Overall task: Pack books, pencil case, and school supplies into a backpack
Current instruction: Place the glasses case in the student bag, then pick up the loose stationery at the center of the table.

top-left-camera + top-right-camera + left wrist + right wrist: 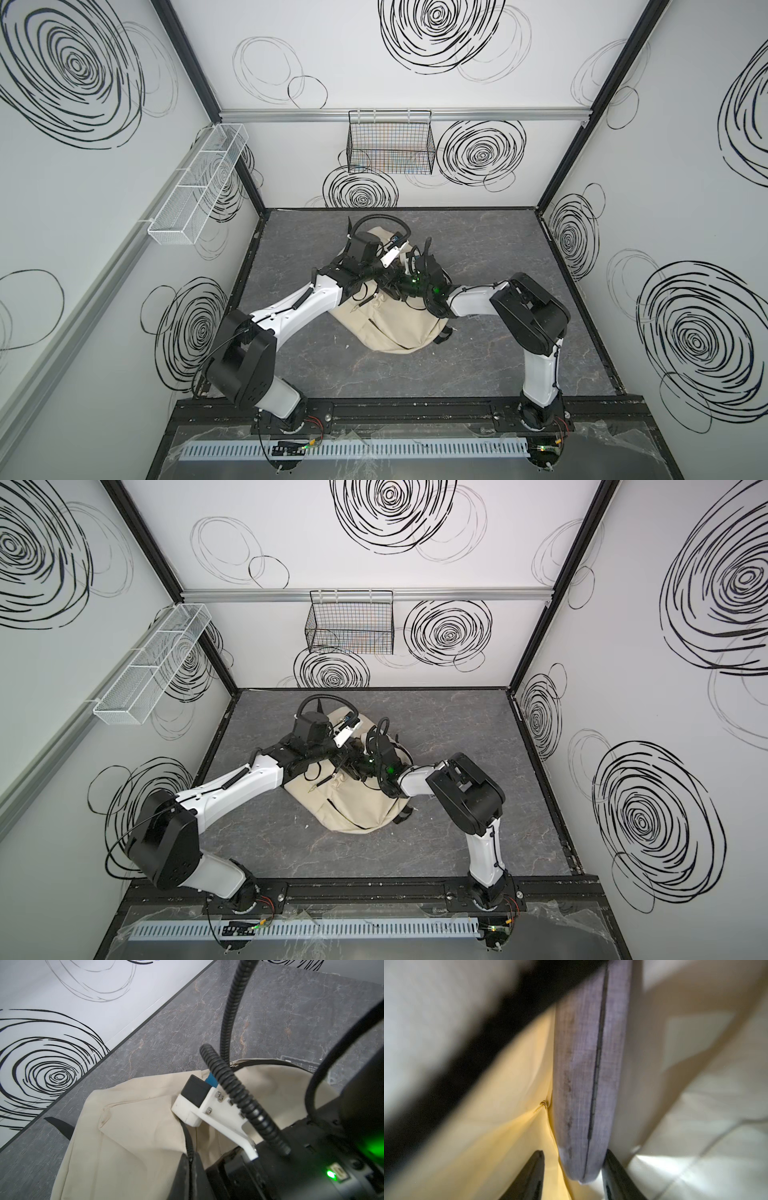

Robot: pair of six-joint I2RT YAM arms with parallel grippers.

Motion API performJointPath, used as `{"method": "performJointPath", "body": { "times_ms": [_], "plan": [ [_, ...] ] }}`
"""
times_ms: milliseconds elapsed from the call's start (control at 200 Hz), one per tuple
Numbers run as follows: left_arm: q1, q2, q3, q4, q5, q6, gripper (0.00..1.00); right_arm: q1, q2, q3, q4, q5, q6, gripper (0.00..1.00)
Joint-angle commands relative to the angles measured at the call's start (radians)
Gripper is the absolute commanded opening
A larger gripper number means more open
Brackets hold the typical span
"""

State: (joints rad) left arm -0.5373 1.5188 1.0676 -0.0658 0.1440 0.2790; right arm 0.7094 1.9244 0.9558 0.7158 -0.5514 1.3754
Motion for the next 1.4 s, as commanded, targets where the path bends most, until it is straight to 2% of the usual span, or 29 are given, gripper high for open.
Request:
{"method": "performJointPath", "body": {
  "times_ms": [0, 225, 365, 445, 535, 605, 655, 850, 966, 1116, 1231, 1396],
  "plan": [
    [-0.014, -0.045, 0.006, 0.084, 0.058, -0.003, 0.0, -0.012, -0.12, -0.045, -0.142, 0.003, -0.099, 0.54],
    [-0.009, -0.05, 0.005, 0.088, 0.045, -0.005, 0.0, -0.034, -0.336, -0.12, -0.436, 0.043, -0.309, 0.57],
    [-0.01, -0.051, 0.005, 0.089, 0.058, -0.011, 0.0, -0.068, -0.422, -0.12, -0.554, 0.089, -0.473, 0.52],
    [-0.013, -0.051, 0.003, 0.089, 0.06, -0.01, 0.0, -0.116, -0.434, -0.056, -0.71, 0.157, -0.648, 0.51],
    [-0.024, -0.054, 0.002, 0.085, 0.062, -0.003, 0.0, -0.182, -0.439, -0.007, -0.872, 0.288, -0.823, 0.51],
    [-0.041, -0.064, 0.007, 0.072, 0.065, 0.005, 0.0, -0.249, -0.446, 0.002, -0.947, 0.35, -0.903, 0.51],
    [-0.06, -0.078, 0.01, 0.063, 0.067, 0.017, 0.0, -0.293, -0.455, -0.001, -0.975, 0.345, -0.947, 0.51],
    [-0.05, -0.089, -0.002, 0.077, 0.086, -0.008, 0.0, -0.395, -0.526, -0.064, -1.018, 0.457, -1.006, 0.53],
    [-0.019, -0.074, 0.008, 0.069, 0.08, -0.033, 0.0, -0.42, -0.514, -0.095, -1.031, 0.533, -1.028, 0.63],
    [-0.007, -0.055, 0.008, 0.05, 0.041, -0.02, 0.0, -0.423, -0.437, -0.095, -1.095, 0.58, -1.024, 0.7],
    [-0.005, -0.044, 0.019, 0.015, -0.022, 0.012, 0.0, -0.43, -0.403, -0.118, -1.083, 0.563, -1.018, 0.71],
    [0.0, -0.049, 0.005, 0.032, -0.002, 0.003, 0.0, -0.426, -0.357, -0.132, -1.065, 0.541, -1.035, 0.73]
  ]
}}
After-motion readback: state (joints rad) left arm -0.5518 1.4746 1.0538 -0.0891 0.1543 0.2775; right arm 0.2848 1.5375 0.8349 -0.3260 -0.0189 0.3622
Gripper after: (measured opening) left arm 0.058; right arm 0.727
